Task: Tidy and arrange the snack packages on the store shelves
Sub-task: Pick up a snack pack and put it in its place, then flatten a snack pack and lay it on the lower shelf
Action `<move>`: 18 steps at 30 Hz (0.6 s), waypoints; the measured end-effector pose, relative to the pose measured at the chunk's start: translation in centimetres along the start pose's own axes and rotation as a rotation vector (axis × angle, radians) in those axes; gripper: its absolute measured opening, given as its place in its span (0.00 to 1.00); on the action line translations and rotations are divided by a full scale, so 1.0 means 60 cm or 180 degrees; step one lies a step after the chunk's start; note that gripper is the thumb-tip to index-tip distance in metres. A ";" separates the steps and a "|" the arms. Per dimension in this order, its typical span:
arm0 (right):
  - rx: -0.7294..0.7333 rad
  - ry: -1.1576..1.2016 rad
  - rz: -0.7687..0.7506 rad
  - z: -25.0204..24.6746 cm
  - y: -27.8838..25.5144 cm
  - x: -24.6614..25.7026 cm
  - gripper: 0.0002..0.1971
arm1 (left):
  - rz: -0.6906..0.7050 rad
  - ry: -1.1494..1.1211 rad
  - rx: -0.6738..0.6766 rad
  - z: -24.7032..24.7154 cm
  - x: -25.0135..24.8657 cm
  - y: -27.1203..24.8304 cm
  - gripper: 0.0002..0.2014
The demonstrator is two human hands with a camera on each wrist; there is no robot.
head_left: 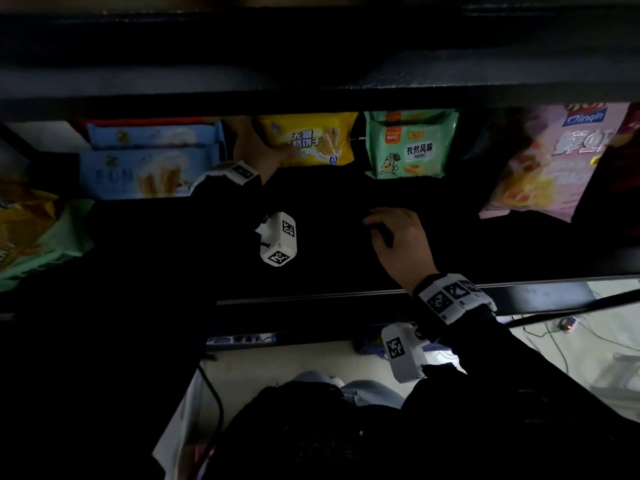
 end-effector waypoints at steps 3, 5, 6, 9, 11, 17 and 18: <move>-0.0011 0.0001 -0.0013 0.000 0.001 0.000 0.11 | 0.0004 0.0245 -0.0047 0.004 -0.001 -0.002 0.45; -0.0023 0.0003 -0.0011 -0.001 0.001 0.001 0.11 | -0.0016 0.0308 -0.0069 0.005 -0.001 -0.001 0.46; -0.0030 -0.0002 -0.0001 -0.001 0.000 0.001 0.11 | -0.0035 0.0328 -0.0075 0.007 -0.002 0.000 0.46; -0.0047 0.0008 0.0024 -0.001 -0.001 0.001 0.11 | -0.0094 0.0374 -0.0083 0.010 -0.003 0.002 0.45; -0.0051 0.0028 0.0047 -0.001 -0.002 0.001 0.12 | -0.0083 0.0398 -0.0096 0.011 -0.003 0.001 0.44; 0.0024 0.0049 0.0040 -0.001 -0.003 0.002 0.12 | -0.0118 0.0204 0.0104 0.010 -0.006 -0.004 0.46; 0.0042 0.0024 0.0028 -0.001 -0.003 0.002 0.12 | -0.0122 0.0119 0.0134 0.007 -0.010 -0.009 0.46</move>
Point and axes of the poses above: each hand's wrist, its own y-axis towards the middle knuckle, its own z-axis out of the palm, x = y × z, the point moved 4 cm from there along y, towards the middle knuckle, and after that the axes turned 13 degrees about -y, right-handed, at the moved point
